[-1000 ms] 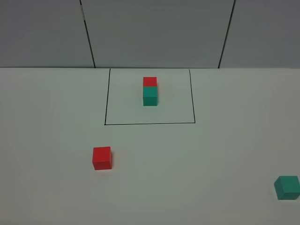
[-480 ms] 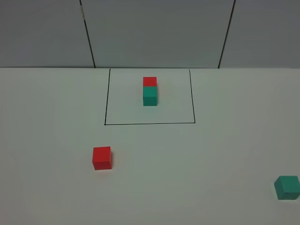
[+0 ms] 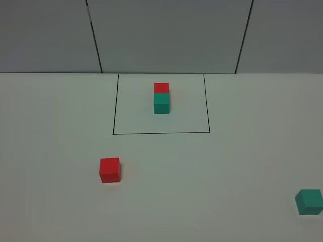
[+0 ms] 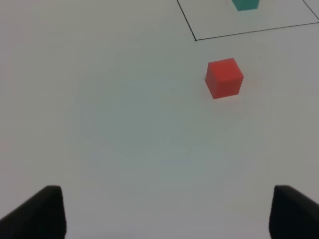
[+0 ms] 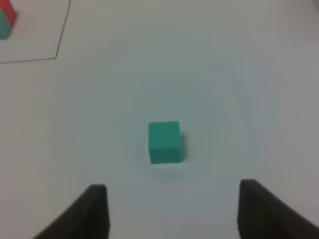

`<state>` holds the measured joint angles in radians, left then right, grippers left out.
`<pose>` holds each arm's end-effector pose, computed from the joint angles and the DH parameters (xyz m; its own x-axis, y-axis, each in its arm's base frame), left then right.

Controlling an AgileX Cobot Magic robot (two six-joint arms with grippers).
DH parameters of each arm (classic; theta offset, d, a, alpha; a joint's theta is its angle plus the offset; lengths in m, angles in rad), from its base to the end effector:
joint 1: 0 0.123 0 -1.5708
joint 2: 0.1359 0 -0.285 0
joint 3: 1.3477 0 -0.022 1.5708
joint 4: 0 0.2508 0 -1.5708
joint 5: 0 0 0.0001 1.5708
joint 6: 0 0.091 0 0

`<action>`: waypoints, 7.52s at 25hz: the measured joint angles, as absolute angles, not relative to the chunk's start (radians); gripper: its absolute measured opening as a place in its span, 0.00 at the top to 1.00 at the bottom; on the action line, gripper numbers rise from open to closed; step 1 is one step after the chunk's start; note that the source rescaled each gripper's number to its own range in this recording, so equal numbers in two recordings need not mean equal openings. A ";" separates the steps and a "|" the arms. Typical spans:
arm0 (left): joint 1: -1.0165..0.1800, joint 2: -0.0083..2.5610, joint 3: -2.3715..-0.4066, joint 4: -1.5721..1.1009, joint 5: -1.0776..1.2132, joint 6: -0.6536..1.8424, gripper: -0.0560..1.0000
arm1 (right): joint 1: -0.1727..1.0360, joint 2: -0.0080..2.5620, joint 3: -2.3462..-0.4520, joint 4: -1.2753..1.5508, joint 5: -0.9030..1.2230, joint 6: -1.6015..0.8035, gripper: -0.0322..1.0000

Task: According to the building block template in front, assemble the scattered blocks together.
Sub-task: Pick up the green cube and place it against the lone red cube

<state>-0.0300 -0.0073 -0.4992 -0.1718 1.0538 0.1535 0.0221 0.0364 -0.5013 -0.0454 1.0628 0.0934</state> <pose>-0.0066 -0.0133 0.2786 -0.4260 0.0800 -0.9012 0.1926 0.9813 -0.0040 0.0006 -0.0036 0.2776 -0.4862 0.0605 -0.8718 0.0473 0.9980 0.0428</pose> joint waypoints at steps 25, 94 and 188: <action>-0.024 -0.007 -0.457 -0.147 1.068 0.127 0.20 | 0.022 0.036 -0.501 -0.045 1.063 0.093 0.59; -0.024 -0.003 -0.457 -0.138 1.068 0.110 0.21 | 0.022 0.240 -0.554 -0.069 0.982 -0.088 0.40; -0.024 -0.003 -0.457 -0.095 1.067 0.110 0.21 | 0.116 1.706 -0.806 -0.353 0.673 -1.037 0.21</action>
<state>-0.0240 -0.0035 -0.4572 -0.0948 1.0673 0.1096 0.1156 1.7058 -0.8058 -0.3530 0.6732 -1.0369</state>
